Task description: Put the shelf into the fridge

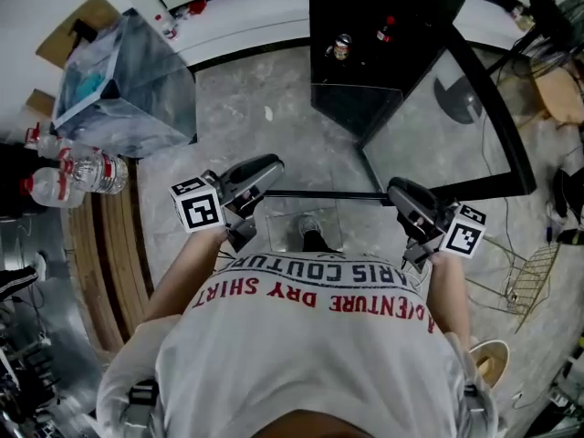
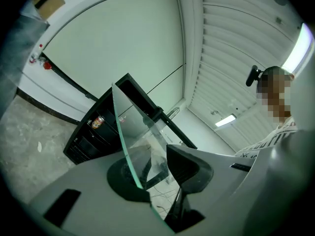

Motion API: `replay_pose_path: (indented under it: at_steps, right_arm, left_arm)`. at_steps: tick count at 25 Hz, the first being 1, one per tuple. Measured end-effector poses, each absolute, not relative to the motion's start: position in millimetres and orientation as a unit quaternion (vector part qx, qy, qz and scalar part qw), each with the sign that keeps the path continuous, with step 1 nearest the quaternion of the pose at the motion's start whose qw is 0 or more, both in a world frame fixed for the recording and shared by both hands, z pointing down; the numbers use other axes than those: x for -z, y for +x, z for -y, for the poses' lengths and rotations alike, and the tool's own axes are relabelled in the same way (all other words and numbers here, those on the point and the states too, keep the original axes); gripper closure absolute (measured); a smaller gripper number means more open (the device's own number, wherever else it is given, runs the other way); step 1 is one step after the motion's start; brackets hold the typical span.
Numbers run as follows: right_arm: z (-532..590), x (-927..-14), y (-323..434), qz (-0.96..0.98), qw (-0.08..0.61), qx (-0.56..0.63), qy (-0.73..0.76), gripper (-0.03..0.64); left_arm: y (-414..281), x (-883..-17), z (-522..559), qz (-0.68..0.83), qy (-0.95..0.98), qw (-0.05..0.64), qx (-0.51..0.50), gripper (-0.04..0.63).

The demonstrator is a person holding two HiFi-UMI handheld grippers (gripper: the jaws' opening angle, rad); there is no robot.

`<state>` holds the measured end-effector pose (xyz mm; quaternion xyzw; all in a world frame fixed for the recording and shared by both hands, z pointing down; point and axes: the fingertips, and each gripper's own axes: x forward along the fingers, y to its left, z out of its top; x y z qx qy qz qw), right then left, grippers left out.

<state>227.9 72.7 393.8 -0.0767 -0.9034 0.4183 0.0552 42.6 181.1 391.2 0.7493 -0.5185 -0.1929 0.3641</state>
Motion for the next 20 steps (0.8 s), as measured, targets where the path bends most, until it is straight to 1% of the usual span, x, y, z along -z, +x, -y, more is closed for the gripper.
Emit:
replay_pose_path:
  at_steps: [4,9,20]
  right_arm:
    - [-38.2,-400.5,211.2,0.899,0.051,-0.429,-0.065,0.528]
    - [-3.1,-402.5,193.4,0.902,0.042,-0.428,-0.047,0.528]
    - [25.5,-406.6,170.3,0.903,0.019,-0.428,0.015,0.523]
  left_arm:
    - [23.6,-395.8,-142.6,0.517,0.751,0.369,0.18,0.482]
    - [2.7,-394.3,-101.2,0.517,0.76,0.359,0.162,0.476]
    - [-31.3,-404.2,-48.1,0.48,0.783,0.371,0.141,0.466]
